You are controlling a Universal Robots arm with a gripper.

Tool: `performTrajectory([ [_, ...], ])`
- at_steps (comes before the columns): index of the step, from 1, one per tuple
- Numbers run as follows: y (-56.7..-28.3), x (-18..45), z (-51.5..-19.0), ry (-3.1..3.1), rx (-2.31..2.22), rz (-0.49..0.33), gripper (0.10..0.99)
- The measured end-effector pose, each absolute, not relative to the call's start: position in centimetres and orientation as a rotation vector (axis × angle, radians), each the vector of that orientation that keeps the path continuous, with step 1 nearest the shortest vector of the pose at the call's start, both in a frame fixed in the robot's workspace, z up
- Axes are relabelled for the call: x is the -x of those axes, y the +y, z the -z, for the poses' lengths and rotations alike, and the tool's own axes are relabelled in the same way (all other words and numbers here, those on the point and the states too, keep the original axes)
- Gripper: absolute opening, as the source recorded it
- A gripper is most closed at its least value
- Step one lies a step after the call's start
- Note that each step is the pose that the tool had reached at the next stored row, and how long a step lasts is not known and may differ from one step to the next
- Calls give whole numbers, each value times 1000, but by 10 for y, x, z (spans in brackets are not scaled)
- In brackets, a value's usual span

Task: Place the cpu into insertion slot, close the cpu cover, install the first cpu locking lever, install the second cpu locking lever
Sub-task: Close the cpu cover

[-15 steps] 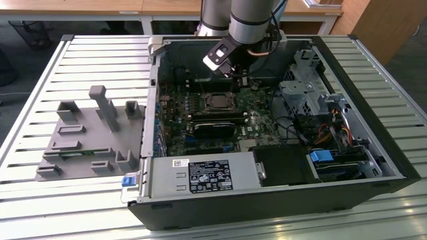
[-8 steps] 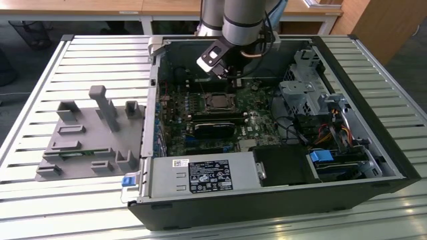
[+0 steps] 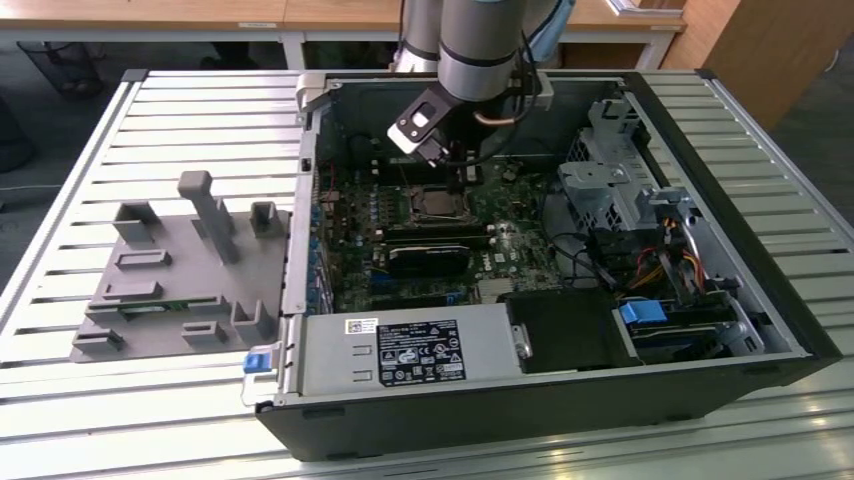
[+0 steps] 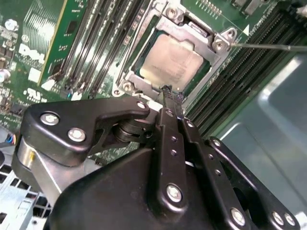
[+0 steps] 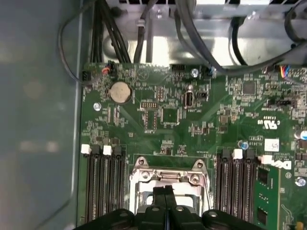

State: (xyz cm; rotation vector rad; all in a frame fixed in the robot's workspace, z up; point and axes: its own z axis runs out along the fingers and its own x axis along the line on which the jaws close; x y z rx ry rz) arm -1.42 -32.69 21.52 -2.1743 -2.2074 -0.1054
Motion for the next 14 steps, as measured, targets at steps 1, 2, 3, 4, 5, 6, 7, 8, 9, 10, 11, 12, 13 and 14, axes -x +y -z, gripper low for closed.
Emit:
performTrajectory([
  [1, -327, 16, -214, -2207, 2174, 105, 106],
  [2, -327, 17, -214, -2207, 2174, 105, 106],
  [3, -327, 19, -214, -2207, 2174, 105, 106],
  [4, -327, 21, -213, -2207, 2174, 105, 106],
  [5, -327, 22, -213, -2207, 2174, 105, 106],
  [6, -327, 24, -213, -2207, 2174, 106, 106],
  [7, -327, 26, -213, -2207, 2174, 106, 106],
  [8, -327, 28, -213, -2207, 2174, 106, 106],
  [9, -327, 30, -212, -2207, 2174, 106, 106],
  [10, -327, 33, -212, -2207, 2174, 106, 106],
  [11, -327, 34, -212, -2207, 2174, 106, 106],
  [12, -327, 36, -212, -2207, 2174, 106, 106],
  [13, -327, 37, -212, -2207, 2174, 106, 106],
  [14, -327, 38, -211, -2207, 2174, 105, 106],
])
